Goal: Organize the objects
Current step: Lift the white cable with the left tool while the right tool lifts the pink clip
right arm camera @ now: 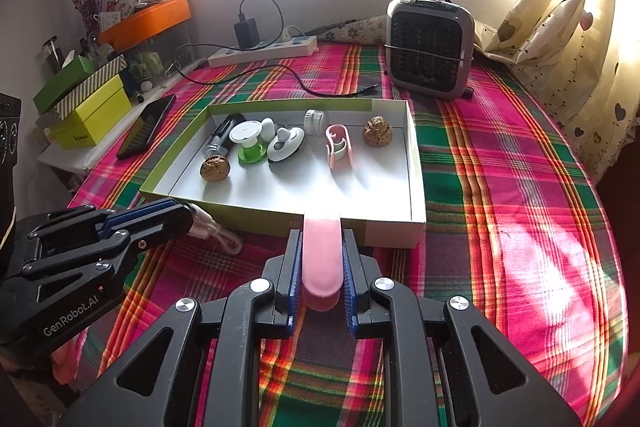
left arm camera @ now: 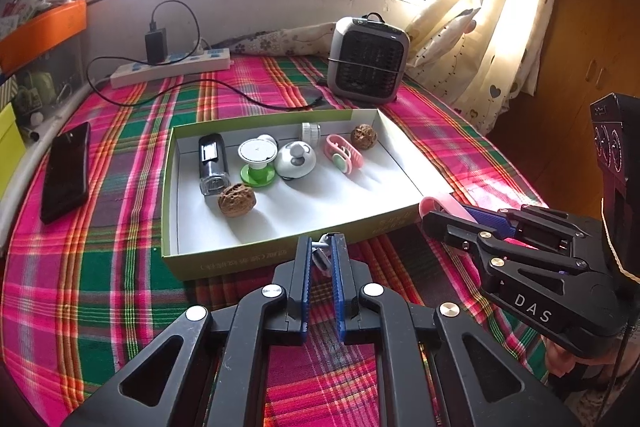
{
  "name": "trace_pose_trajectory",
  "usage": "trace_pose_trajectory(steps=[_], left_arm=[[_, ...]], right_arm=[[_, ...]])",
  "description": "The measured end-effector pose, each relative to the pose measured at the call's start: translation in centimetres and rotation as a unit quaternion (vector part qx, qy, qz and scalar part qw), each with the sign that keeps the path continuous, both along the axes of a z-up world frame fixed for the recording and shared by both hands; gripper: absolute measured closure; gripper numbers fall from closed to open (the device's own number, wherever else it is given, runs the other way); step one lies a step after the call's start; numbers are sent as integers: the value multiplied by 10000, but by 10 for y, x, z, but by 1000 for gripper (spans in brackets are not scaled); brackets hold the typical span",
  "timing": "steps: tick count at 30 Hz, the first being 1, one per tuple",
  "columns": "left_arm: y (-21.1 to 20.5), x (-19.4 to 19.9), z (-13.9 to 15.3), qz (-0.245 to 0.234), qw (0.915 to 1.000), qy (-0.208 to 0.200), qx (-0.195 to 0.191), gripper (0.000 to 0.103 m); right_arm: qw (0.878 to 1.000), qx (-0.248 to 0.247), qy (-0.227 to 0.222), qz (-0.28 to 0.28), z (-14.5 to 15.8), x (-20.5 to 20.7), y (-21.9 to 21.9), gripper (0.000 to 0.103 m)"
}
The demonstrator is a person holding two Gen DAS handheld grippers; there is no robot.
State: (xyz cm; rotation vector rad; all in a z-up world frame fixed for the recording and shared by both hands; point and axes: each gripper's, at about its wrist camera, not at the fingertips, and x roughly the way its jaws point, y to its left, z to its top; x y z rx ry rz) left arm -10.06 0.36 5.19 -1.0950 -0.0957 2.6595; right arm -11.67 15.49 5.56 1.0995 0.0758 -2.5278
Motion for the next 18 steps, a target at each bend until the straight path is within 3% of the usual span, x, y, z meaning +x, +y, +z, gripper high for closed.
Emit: trace_pose_trajectory(steps=[18], left_arm=[[-9,14,-15,-113,9997,-195,-98,95]], right_arm=[[10000,4,19,26,0,1,-1,85]])
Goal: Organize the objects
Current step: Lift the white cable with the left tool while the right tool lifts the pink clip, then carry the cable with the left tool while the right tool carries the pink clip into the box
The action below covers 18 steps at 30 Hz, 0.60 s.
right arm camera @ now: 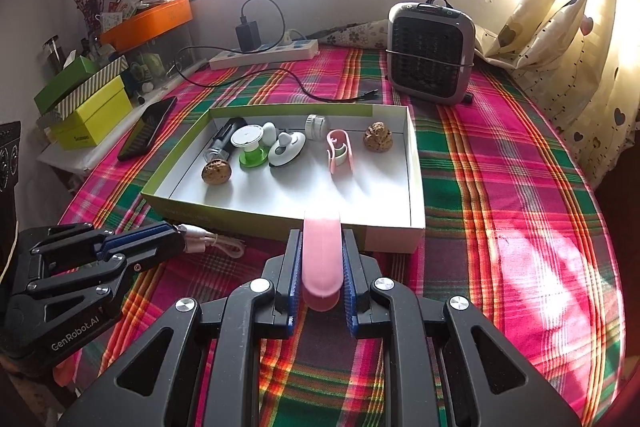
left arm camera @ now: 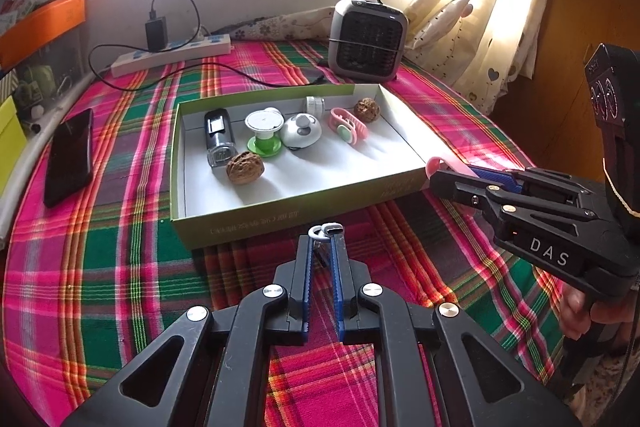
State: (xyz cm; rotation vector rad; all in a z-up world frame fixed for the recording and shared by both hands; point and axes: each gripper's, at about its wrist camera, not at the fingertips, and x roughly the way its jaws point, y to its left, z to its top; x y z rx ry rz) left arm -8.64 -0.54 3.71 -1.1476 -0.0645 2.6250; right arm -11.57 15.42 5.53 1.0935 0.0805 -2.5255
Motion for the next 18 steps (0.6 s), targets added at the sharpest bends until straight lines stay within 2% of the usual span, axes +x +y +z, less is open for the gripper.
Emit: trace_pose_trajectory(steps=[5,8,10,12,14,18], left_arm=[[-3,-2,-13,22,9997,-242,89,95],[-2,-4,-19,19,9995,-311,111,91],[-1,-5,-22,-4,9993,-354,113,86],[0,-6,-24,-35,9993,-361,119,74],[4,-9,-26,-102,9991,-395,66,71],[10,-18,-28,-47,9993,-353,-116,70]], right_arm=[[10000,13,-25,13,-3,0,-2,84],[10000,13,-33,4,-3,0,-2,84],[10000,21,-39,-10,-4,0,-2,84],[10000,22,-43,-14,-4,0,-1,84],[10000,23,-58,-21,-5,-1,-1,84],[10000,33,-75,5,-7,-1,-2,84]])
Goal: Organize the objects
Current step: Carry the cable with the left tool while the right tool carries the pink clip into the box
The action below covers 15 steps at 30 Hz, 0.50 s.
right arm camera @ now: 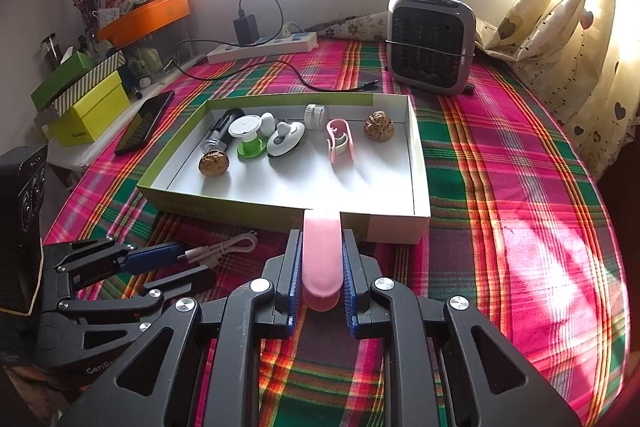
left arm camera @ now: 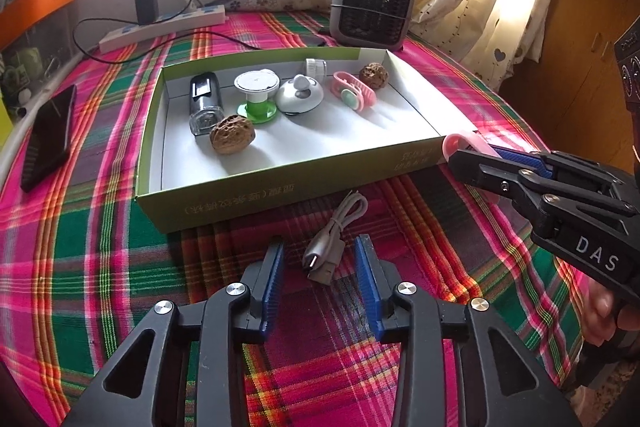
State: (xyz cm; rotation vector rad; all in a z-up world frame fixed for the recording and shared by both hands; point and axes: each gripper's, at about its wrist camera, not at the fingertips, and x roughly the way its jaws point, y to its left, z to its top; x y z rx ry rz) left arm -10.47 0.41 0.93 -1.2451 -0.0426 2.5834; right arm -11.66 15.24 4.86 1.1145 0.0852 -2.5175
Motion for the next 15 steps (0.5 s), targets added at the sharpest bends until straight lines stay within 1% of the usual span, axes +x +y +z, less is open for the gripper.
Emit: trace_pose_trajectory(steps=[5,7,8,9,13,15], left_arm=[[4,-4,-1,-19,10000,-13,-68,71],[5,-2,-1,-50,9999,3,-124,75],[6,-2,-1,-68,9998,6,-159,82],[6,-2,-1,-66,9998,14,-182,85],[5,-2,-1,-48,9998,16,-171,86],[6,-1,0,-73,9999,27,-149,88]], right_arm=[[10000,-3,-4,-6,0,0,0,85],[10000,-8,-13,-5,0,0,0,84],[10000,-9,-16,-7,0,-1,0,85],[10000,-7,-20,-7,0,-1,0,85],[10000,-11,-24,-4,0,0,0,85],[10000,-5,-24,-9,0,0,0,85]])
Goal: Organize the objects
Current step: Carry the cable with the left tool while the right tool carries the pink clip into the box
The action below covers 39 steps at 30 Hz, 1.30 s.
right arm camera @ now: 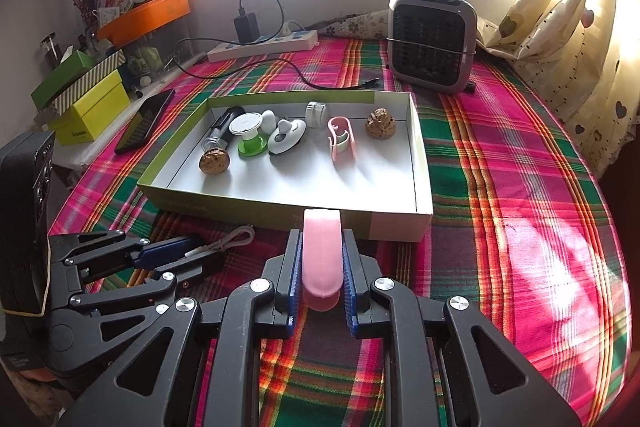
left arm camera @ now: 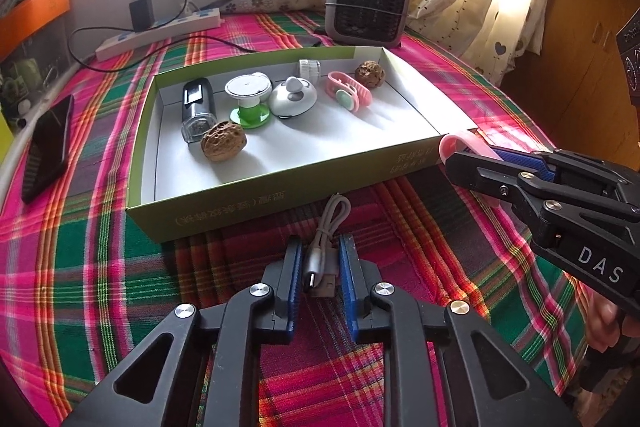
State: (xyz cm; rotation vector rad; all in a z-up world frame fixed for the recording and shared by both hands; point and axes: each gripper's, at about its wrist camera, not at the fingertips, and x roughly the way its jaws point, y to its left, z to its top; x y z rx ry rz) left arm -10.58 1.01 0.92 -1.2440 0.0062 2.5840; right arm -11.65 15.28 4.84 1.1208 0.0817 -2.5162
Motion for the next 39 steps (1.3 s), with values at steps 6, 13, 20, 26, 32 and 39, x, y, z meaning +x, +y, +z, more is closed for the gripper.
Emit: trace_pose_trajectory(steps=[6,13,20,26,32,39], left_arm=[[3,5,9,-74,9999,106,7,96],[4,10,19,-75,9997,236,74,96],[4,15,37,-96,9988,451,153,96],[4,13,45,-100,9984,520,181,96],[-1,4,51,3,9981,569,234,96],[-4,-10,54,38,9979,603,246,96]], right_arm=[[10000,0,-1,-12,0,0,1,85],[10000,-14,45,-39,3,2,4,85],[9999,-26,98,-58,9,2,4,84],[9999,-16,151,-57,14,1,4,84],[9998,-15,197,-50,20,-6,3,84],[9998,10,220,-16,24,-21,0,84]])
